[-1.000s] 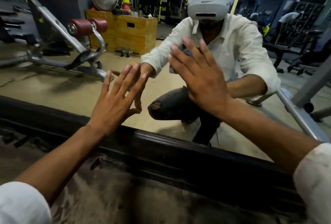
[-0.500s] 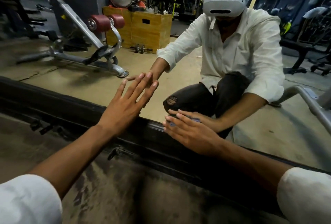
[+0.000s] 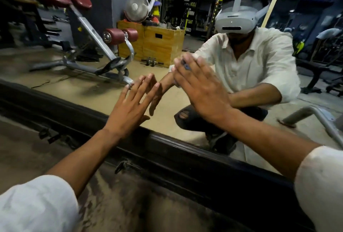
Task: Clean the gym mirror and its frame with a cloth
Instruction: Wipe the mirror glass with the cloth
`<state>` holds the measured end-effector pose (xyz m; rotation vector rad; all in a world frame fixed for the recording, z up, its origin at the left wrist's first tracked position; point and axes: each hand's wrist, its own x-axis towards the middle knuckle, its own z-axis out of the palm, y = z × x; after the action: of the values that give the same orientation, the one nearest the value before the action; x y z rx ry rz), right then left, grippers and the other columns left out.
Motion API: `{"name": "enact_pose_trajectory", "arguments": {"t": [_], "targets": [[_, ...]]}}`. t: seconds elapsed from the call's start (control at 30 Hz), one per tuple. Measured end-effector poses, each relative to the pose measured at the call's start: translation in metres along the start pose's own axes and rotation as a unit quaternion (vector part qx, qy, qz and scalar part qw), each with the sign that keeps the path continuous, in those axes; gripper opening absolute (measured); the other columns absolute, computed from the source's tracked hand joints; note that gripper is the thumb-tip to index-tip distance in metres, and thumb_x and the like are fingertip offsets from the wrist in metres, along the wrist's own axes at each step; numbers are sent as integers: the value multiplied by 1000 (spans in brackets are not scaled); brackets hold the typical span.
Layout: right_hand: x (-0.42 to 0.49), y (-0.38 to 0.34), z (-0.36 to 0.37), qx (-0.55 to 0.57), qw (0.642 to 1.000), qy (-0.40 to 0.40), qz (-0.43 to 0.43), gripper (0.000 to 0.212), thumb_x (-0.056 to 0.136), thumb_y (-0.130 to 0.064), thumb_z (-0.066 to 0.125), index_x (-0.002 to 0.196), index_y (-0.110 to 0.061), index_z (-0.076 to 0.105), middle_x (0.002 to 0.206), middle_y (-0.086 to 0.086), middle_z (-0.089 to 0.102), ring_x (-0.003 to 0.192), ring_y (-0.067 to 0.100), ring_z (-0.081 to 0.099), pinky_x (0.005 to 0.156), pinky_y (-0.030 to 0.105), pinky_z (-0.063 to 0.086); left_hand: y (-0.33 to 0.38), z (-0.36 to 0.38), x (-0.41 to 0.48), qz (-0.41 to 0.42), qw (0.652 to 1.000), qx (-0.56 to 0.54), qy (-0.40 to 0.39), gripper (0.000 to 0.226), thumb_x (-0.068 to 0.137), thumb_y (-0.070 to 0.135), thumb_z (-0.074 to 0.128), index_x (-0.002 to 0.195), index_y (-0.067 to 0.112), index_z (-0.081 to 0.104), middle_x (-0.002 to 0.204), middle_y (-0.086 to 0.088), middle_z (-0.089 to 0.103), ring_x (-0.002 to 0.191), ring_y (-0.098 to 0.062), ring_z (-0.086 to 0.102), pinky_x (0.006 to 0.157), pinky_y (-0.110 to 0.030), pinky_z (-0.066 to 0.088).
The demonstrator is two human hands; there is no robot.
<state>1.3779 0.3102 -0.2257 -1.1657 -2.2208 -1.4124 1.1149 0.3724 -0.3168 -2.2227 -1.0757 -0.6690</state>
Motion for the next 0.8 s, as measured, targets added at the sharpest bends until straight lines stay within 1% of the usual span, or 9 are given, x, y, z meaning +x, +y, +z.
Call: {"name": "enact_pose_trajectory", "arguments": {"t": [0.1, 0.27, 0.33, 0.4, 0.47, 0.57, 0.63, 0.7, 0.8], "targets": [[-38, -56, 43, 54, 997, -54, -6, 59, 111, -24, 33, 167, -14, 19, 175, 15, 13, 162, 34, 6, 129, 57, 18, 3, 5, -9, -1, 1000, -3, -27, 132, 80, 42, 90, 171, 14, -2, 177, -17, -16, 165, -36, -4, 126, -62, 30], [-77, -96, 57, 36, 961, -198, -191, 62, 106, -16, 30, 165, -3, 20, 173, 21, 17, 161, 36, 11, 132, 51, 4, -3, 3, -16, 10, 997, 15, -69, 134, 82, 40, 89, 170, 15, -10, 175, -17, -22, 164, -38, -6, 127, -60, 28], [-61, -84, 49, 29, 961, -184, -205, 58, 109, -18, 34, 164, -5, 28, 171, 19, 26, 160, 35, 19, 131, 52, 14, -5, -1, -17, 9, 997, 28, -73, 134, 83, 41, 88, 170, 16, -12, 175, -16, -22, 164, -38, -5, 127, -59, 29], [-27, -55, 31, 69, 987, -95, -113, 50, 112, -22, 36, 161, -10, 40, 168, 15, 36, 158, 33, 27, 127, 53, 27, -10, -4, -19, 8, 996, 42, -80, 132, 85, 44, 85, 169, 17, -13, 175, -14, -23, 165, -35, -4, 127, -58, 29], [17, -13, 13, 52, 998, -32, -17, 54, 111, -19, 27, 163, -9, 35, 171, 14, 28, 161, 33, 16, 130, 53, 15, -18, -7, -21, -3, 995, 42, -90, 130, 87, 44, 83, 169, 17, -15, 175, -12, -24, 165, -33, -3, 127, -56, 31], [69, 18, 1, -28, 998, -49, -11, 70, 107, -35, -7, 168, -9, 16, 176, 13, 8, 163, 32, -3, 129, 44, -17, -26, -8, -24, 0, 995, 36, -94, 126, 87, 40, 84, 170, 17, -9, 176, -11, -22, 165, -31, 0, 126, -54, 35], [72, 3, 20, -27, 998, -44, -35, 77, 104, -38, -17, 168, -7, 13, 175, 15, 5, 162, 34, -5, 127, 43, -21, -28, -9, -25, 6, 995, 32, -92, 125, 87, 38, 84, 170, 16, -6, 177, -11, -19, 165, -31, 0, 125, -53, 36], [52, -34, 39, 11, 998, -38, -57, 61, 111, -26, 5, 167, -4, 15, 174, 20, 6, 162, 37, -3, 129, 47, -16, -31, -8, -28, 11, 994, 34, -101, 125, 87, 36, 84, 170, 15, -7, 177, -11, -18, 165, -30, 1, 125, -51, 36], [-7, -110, 64, 32, 990, -93, -99, 67, 105, -22, 32, 165, 1, 13, 172, 27, 7, 161, 43, 2, 130, 56, -3, -37, 0, -46, 3, 991, 19, -129, 129, 82, 30, 89, 171, 14, -3, 178, -12, -15, 163, -32, 15, 124, -50, 39]]}}
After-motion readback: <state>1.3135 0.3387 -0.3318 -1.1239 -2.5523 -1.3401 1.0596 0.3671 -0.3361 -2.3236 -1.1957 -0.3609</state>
